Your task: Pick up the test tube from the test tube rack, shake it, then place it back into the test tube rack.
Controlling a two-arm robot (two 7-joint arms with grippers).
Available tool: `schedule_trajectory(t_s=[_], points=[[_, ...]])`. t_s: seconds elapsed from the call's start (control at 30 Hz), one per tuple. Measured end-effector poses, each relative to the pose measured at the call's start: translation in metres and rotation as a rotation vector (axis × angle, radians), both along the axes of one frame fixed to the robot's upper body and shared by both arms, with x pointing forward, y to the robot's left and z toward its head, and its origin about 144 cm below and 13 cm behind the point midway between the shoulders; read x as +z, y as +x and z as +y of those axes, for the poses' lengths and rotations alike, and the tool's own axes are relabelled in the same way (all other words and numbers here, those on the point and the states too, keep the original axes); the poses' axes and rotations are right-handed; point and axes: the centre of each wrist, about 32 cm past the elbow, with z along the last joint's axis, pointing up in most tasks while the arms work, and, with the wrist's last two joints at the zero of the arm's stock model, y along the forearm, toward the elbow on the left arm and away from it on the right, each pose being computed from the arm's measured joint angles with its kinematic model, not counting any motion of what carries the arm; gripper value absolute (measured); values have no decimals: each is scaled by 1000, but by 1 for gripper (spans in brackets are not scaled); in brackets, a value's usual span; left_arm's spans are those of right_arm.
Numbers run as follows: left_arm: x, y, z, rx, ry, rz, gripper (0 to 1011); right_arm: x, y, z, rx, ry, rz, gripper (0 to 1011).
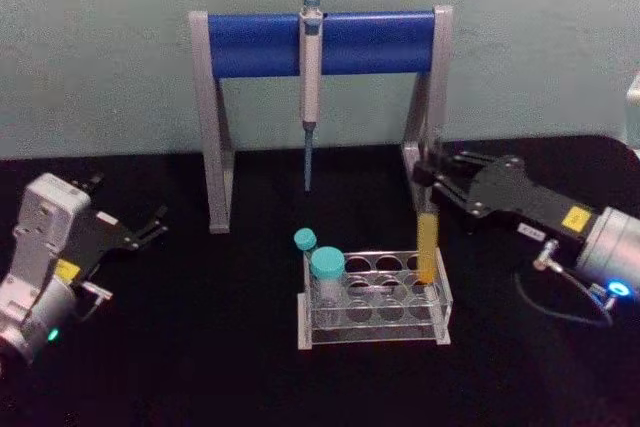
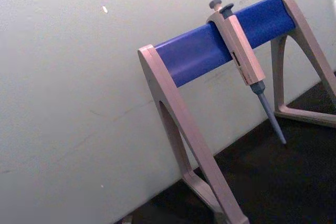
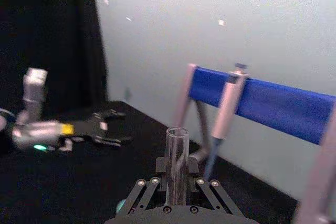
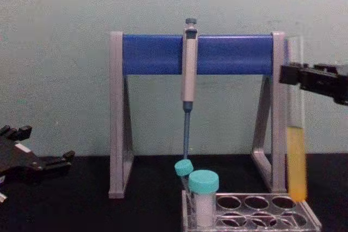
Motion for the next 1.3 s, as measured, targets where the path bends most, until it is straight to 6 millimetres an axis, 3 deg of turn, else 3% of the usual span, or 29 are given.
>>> schedule_trajectory(t_s=[0.23,0.47,0.77,1.3], points=[[0,0,0,0,0,0,1001,5,-4,-2,-138,-95,-72,229],[0,0,0,0,0,0,1001,-1,3,12,-213,-88,-153,229],[0,0,0,0,0,0,1001,-15,13,21,-149,32,-155,229],[0,0,0,0,0,0,1001,-33,16,19,-59,110,-120,229]])
